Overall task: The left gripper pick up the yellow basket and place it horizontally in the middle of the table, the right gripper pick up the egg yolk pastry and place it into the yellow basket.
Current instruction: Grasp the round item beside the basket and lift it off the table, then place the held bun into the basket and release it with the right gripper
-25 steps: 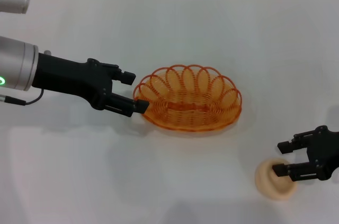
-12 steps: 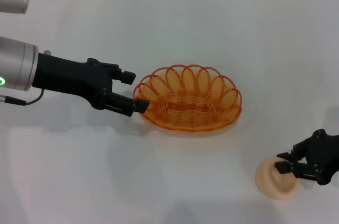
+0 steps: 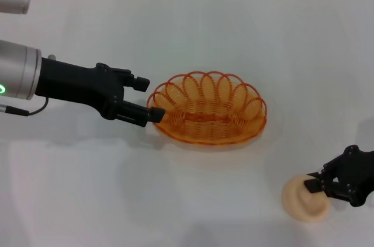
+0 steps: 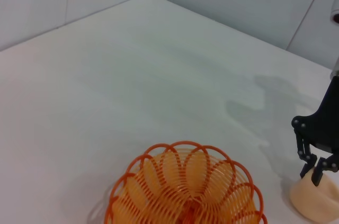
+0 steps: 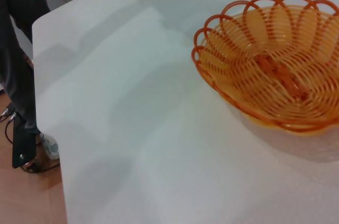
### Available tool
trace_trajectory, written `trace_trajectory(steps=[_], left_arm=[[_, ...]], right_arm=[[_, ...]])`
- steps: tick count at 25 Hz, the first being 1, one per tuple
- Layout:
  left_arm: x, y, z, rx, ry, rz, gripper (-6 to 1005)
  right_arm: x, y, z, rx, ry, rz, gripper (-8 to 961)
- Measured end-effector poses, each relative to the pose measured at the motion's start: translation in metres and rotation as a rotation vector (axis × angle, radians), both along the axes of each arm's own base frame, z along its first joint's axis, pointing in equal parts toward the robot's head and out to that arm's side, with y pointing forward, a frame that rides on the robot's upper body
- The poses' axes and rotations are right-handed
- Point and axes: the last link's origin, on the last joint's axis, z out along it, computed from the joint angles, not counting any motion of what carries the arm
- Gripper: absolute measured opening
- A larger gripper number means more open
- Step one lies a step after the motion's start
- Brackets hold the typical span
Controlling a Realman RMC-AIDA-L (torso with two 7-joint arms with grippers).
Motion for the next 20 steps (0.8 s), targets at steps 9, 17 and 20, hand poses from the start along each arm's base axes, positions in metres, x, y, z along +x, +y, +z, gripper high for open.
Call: trace_trajectory(steps=[9, 17, 20], left_arm=[[-0.008, -0.005, 0.003, -0.003, 0.005, 0.014, 846], [-0.01, -0.007, 0.005, 0.003, 0.01, 0.008, 841], [-0.01, -0.007, 0.005, 0.003, 0.011, 0.005, 839]], right_arm=[[-0.018, 0.008, 0.006, 0.017, 0.04, 0.055, 37], [-0.041, 0.023, 0.006, 0.017, 0.063, 0.1, 34], [-0.053, 0.029, 0.008, 0.019, 0.065, 0.12, 33]])
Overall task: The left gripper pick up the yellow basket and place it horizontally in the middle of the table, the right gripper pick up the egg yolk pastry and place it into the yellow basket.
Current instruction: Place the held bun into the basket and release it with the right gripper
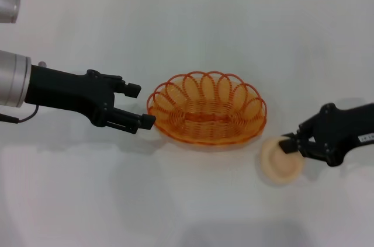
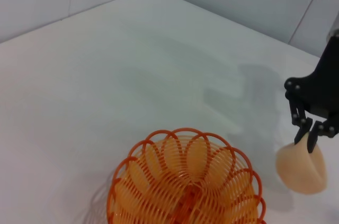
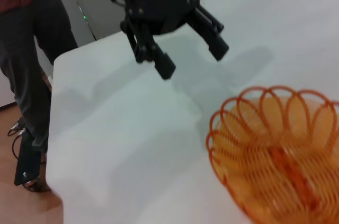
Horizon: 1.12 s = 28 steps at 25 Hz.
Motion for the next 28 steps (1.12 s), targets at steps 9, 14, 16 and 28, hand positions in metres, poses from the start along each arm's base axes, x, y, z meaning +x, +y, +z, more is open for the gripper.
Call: trace_trajectory(steps=[9, 14, 16, 28], left_arm=[[0.0, 0.0, 0.0, 0.0, 0.001, -0.004, 833], [0.002, 0.001, 0.0, 0.002, 0.001, -0.008, 830], [0.002, 0.002, -0.001, 0.006, 0.002, -0.008, 829], [0.002, 0.004, -0.001, 0.015, 0.002, -0.009, 821]], right_arm=[[-0.036, 0.023, -0.011, 0.037, 0.028, 0.085, 30], [-0.049, 0.034, -0.024, 0.078, 0.0, 0.127, 30], [-0.053, 0.038, -0.028, 0.102, -0.003, 0.133, 30], [-0.062, 0.056, -0.046, 0.184, -0.001, 0.122, 29]])
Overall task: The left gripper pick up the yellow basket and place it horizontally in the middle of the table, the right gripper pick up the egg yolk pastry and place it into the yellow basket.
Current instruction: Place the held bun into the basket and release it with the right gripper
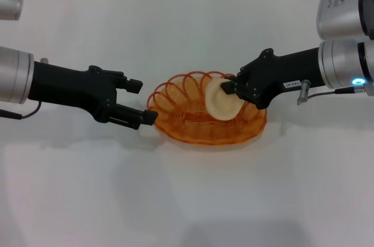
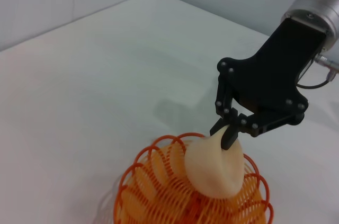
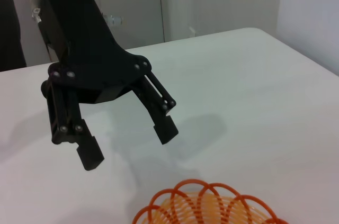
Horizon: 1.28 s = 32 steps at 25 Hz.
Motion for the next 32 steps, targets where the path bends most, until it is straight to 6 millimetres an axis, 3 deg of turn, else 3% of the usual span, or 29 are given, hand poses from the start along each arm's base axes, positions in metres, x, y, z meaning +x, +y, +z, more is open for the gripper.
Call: trace_trajectory(steps=[9, 14, 17, 26, 31, 32], left_arm=[[-0.001, 0.001, 0.0, 0.007, 0.001, 0.003, 815], [-0.003, 0.001, 0.0, 0.016, 0.004, 0.01, 812], [-0.003, 0.001, 0.0, 0.018, 0.004, 0.009, 810], [-0.004, -0.001, 0.001, 0.018, -0.001, -0.004, 804], [-0.011, -0.006, 0.005, 0.035, -0.02, -0.011, 801], [-0.011, -0.006, 0.006, 0.038, -0.021, -0.014, 800]], right_arm=[[0.001, 0.003, -0.003, 0.001, 0.032, -0.029, 132], [-0.001, 0.001, 0.001, 0.002, 0.043, -0.017, 344], [0.0, -0.001, 0.001, -0.005, 0.044, -0.017, 403], [0.022, -0.022, 0.019, 0.041, 0.053, -0.037, 581], [0.037, -0.04, 0.033, 0.057, 0.065, -0.032, 810], [0.039, -0.043, 0.036, 0.052, 0.075, -0.035, 811]])
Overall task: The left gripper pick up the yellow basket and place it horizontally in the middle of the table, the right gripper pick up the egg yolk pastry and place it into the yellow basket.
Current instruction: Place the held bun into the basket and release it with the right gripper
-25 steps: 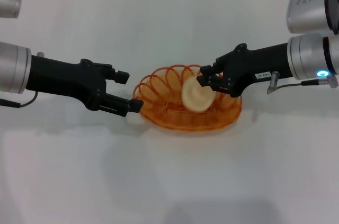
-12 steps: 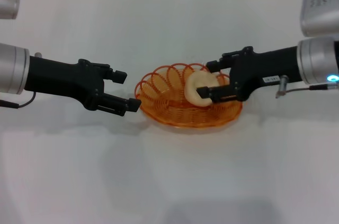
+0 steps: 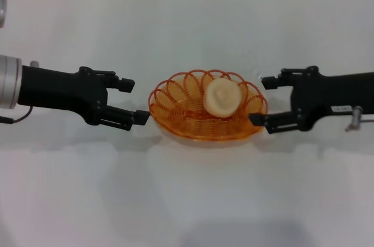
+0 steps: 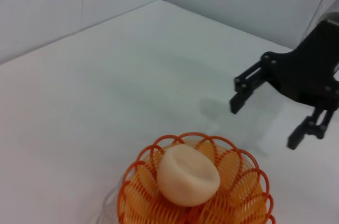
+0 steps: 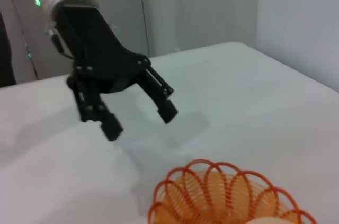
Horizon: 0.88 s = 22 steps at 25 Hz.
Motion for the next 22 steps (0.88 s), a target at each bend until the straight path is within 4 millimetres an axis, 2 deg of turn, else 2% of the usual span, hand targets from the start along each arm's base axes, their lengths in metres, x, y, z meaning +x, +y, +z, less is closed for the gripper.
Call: trace_trajectory(steps=[3, 8, 22], left_arm=[[-0.002, -0.002, 0.002, 0.006, -0.001, -0.012, 798], [-0.005, -0.006, 0.002, 0.003, 0.002, -0.042, 795], [0.005, -0.003, -0.004, -0.011, -0.005, -0.107, 786]], right_arm=[[0.008, -0.009, 0.007, -0.024, 0.035, -0.01, 815], [0.013, -0.019, 0.009, -0.052, 0.051, 0.008, 809], [0.009, -0.012, 0.008, -0.035, 0.04, 0.018, 808]])
